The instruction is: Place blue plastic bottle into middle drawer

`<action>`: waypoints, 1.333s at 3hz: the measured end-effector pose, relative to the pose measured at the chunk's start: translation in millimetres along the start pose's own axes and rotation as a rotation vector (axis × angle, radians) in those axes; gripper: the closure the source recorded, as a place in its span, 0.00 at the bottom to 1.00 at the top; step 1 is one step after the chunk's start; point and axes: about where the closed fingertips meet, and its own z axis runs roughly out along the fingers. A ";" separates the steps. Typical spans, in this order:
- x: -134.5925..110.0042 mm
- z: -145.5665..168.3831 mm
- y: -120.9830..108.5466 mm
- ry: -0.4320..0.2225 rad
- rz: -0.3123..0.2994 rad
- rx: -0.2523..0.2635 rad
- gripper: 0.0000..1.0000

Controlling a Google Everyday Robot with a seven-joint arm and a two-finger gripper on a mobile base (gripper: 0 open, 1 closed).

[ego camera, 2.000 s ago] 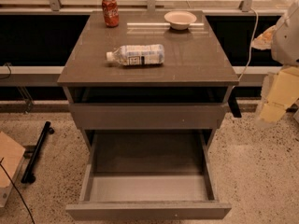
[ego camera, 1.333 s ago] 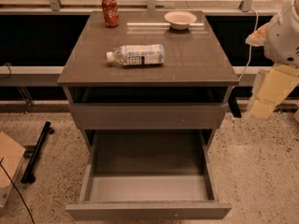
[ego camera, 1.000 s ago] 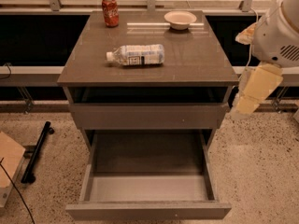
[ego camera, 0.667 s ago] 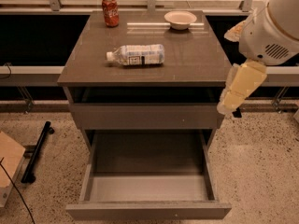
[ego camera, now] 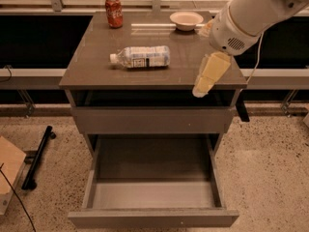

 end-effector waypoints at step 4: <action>-58.5 41.8 -29.6 -0.145 -0.044 0.040 0.00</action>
Offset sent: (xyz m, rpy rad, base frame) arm 0.0130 0.0347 0.0079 0.0759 -0.0720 0.0393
